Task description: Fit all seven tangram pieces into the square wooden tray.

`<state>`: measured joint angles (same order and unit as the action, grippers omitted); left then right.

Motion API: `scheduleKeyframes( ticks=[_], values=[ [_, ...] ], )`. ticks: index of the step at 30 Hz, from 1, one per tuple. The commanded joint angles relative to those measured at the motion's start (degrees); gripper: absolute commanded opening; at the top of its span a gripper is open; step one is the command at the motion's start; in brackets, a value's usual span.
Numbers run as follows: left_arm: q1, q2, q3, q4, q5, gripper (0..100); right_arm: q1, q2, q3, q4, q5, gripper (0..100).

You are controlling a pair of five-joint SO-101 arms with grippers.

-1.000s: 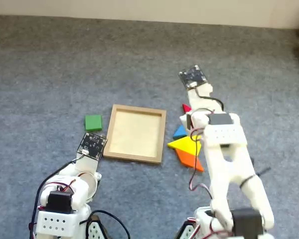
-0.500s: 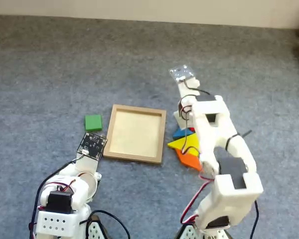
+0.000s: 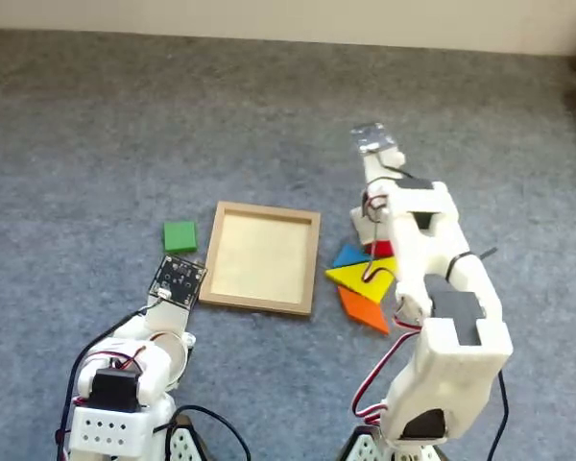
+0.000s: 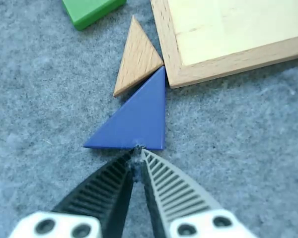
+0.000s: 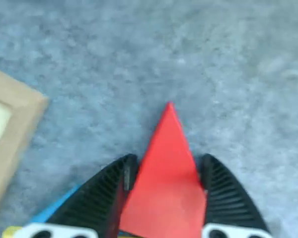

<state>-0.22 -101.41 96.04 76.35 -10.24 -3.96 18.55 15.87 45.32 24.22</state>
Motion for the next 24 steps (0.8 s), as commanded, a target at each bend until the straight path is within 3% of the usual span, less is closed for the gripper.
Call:
scheduleKeyframes(
  ticks=[1, 10, 16, 24],
  values=[
    [0.0, -2.2, 1.1, 0.4, -0.2, 1, 6.1, 0.7, -0.6, -0.5, 0.8, 12.4],
    [0.0, -2.2, 1.1, 0.4, -0.2, 1, 16.0, 0.4, -0.5, -0.5, 1.0, 12.4],
    [0.0, -2.2, 1.1, 0.4, -0.2, 1, 21.9, 0.4, -0.8, 8.1, 11.5, 12.4],
    [0.0, -2.2, 1.1, 0.4, -0.2, 1, 31.9, 0.4, -0.9, 11.6, 17.8, 12.4]
  ],
)
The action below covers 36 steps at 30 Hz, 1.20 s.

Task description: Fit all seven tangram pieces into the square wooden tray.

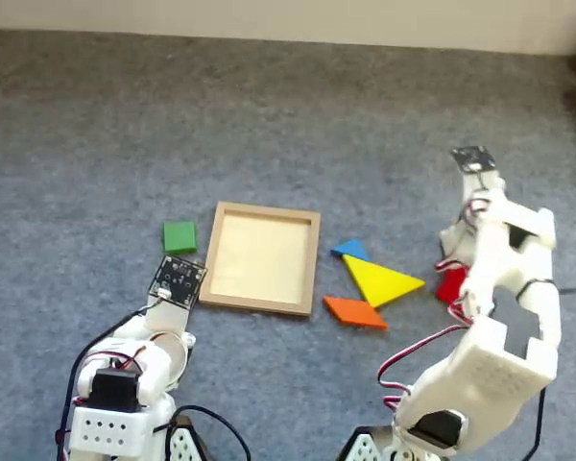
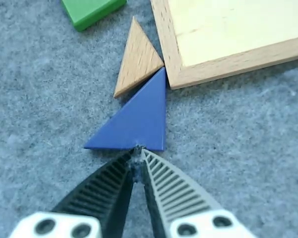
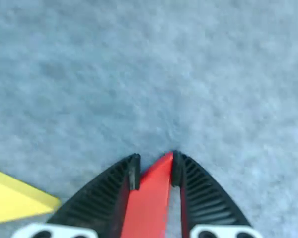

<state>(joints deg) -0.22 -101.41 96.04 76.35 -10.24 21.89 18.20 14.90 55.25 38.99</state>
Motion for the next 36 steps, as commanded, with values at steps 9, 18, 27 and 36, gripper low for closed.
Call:
scheduleKeyframes(
  ticks=[9, 18, 27, 36],
  values=[
    [0.0, -2.2, 1.1, 0.4, -0.2, 1, 12.4, 0.3, -0.1, 4.4, 5.5, 12.4],
    [0.0, -2.2, 1.1, 0.4, -0.2, 1, 11.6, -14.8, -2.4, 21.6, 5.0, 12.5],
    [0.0, -2.2, 1.1, 0.4, -0.2, 1, 9.8, -36.5, 5.8, 29.4, -1.1, 22.0],
    [0.0, -2.2, 1.1, 0.4, -0.2, 1, 3.5, -55.5, 27.0, 28.7, -12.0, 34.0]
  ],
)
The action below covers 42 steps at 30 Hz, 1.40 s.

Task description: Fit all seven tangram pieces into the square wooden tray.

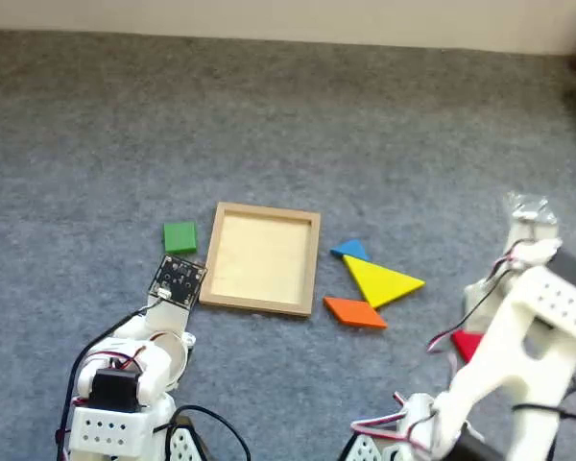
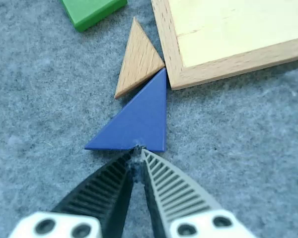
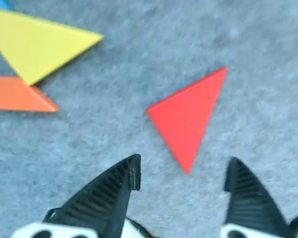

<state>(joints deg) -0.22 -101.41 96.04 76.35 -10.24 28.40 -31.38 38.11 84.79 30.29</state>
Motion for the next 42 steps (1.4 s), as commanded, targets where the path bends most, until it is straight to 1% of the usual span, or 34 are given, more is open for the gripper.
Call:
scheduleKeyframes(
  ticks=[1, 4, 9, 18, 22, 26, 30, 32, 38, 42],
  values=[
    [0.0, -2.2, 1.1, 0.4, -0.2, 1, -3.9, -7.3, 5.7, -2.2, -4.7, 35.8],
    [0.0, -2.2, 1.1, 0.4, -0.2, 1, -5.4, -9.5, 10.1, -6.5, -8.9, 37.3],
    [0.0, -2.2, 1.1, 0.4, -0.2, 1, -7.5, -9.0, 15.4, -9.5, -12.6, 37.3],
    [0.0, -2.2, 1.1, 0.4, -0.2, 1, -7.3, -6.9, 25.1, -22.5, -12.1, 37.2],
    [0.0, -2.2, 1.1, 0.4, -0.2, 1, -7.1, -6.9, 26.3, -24.3, -12.1, 37.2],
    [0.0, -2.2, 1.1, 0.4, -0.2, 1, -4.2, -6.9, 26.3, -25.8, -11.8, 37.2],
    [0.0, -2.2, 1.1, 0.4, -0.2, 1, -0.8, -6.8, 26.3, -26.7, -4.9, 37.2],
    [0.0, -2.2, 1.1, 0.4, -0.2, 1, 0.1, -6.8, 26.3, -26.8, -4.3, 37.2],
    [0.0, -2.2, 1.1, 0.4, -0.2, 1, -0.1, -6.8, 28.6, -27.6, -4.4, 37.2],
    [0.0, -2.2, 1.1, 0.4, -0.2, 1, -0.7, -6.8, 33.1, -33.6, -4.5, 37.2]
  ],
)
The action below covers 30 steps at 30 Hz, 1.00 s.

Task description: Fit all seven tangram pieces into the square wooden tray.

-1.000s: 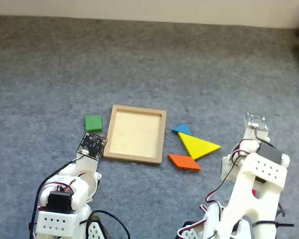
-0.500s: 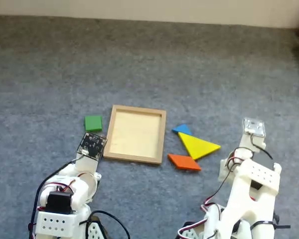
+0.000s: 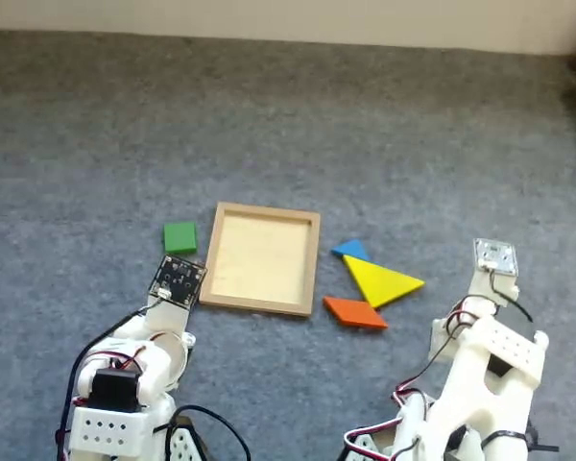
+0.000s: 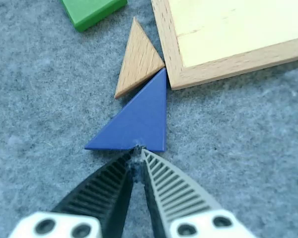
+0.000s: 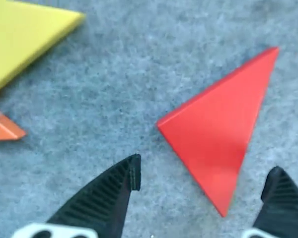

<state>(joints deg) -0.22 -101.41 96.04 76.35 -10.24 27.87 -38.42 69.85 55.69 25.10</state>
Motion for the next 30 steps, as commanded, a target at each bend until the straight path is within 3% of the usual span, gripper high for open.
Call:
scheduleKeyframes(
  ticks=[1, 30],
  values=[
    [0.0, -2.2, 1.1, 0.4, -0.2, 1, 0.0, 0.2, 2.3, -5.9, 0.7, 37.2],
    [0.0, -2.2, 1.1, 0.4, -0.2, 1, 0.1, 0.2, 4.6, -14.9, -4.3, 37.2]
  ],
)
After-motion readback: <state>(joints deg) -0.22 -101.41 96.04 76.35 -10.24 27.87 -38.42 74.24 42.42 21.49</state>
